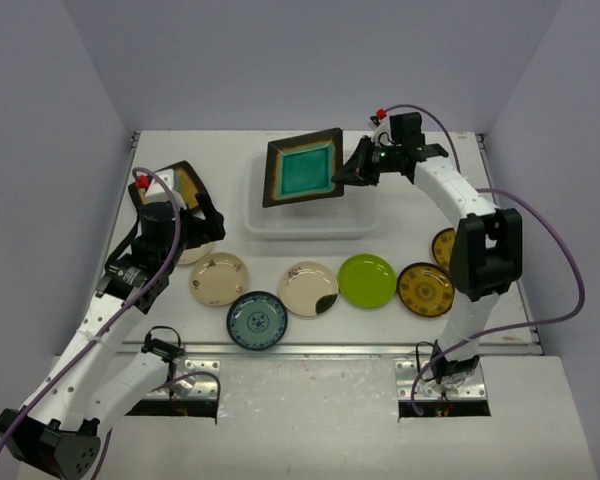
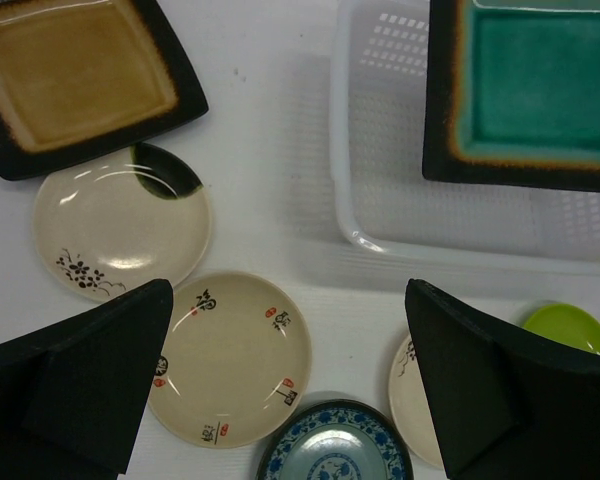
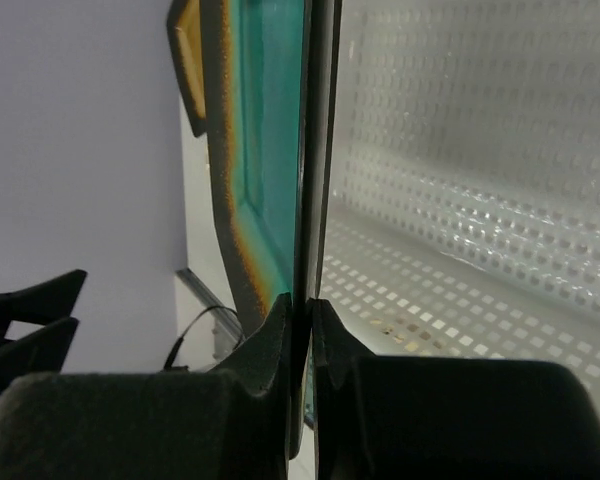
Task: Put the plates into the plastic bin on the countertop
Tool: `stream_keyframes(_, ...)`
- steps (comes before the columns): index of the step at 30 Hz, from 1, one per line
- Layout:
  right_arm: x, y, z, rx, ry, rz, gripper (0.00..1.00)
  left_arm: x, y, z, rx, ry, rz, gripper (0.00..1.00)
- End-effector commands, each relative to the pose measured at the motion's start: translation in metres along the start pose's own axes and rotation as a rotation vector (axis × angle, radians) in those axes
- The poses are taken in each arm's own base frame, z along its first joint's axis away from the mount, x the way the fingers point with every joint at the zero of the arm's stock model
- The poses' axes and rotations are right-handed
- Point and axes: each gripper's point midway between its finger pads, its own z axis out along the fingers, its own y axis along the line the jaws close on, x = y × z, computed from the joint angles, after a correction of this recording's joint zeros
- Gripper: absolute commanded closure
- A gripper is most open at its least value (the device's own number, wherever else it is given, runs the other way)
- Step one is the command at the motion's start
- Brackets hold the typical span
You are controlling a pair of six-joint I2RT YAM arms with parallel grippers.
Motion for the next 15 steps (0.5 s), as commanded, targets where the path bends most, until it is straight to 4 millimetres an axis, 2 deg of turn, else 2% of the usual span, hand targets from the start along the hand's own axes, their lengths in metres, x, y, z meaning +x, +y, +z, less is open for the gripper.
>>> stream_keyframes(1, -0.034, 0.039, -0.022, -0.109, -0.064, -0.209, 1.0, -0.011, -0.011, -0.002, 0.053, -0.044, -0.002, 0.0)
stream_keyframes(8, -0.016, 0.014, -0.006, -0.078, -0.01, -0.186, 1.0, -0.01, -0.013, -0.001, 0.061, -0.042, 0.0, 0.0)
stream_keyframes(15, -0.01, -0.007, 0.01, -0.045, 0.038, -0.153, 1.0, -0.009, -0.013, 0.0, 0.061, -0.035, 0.003, 0.0)
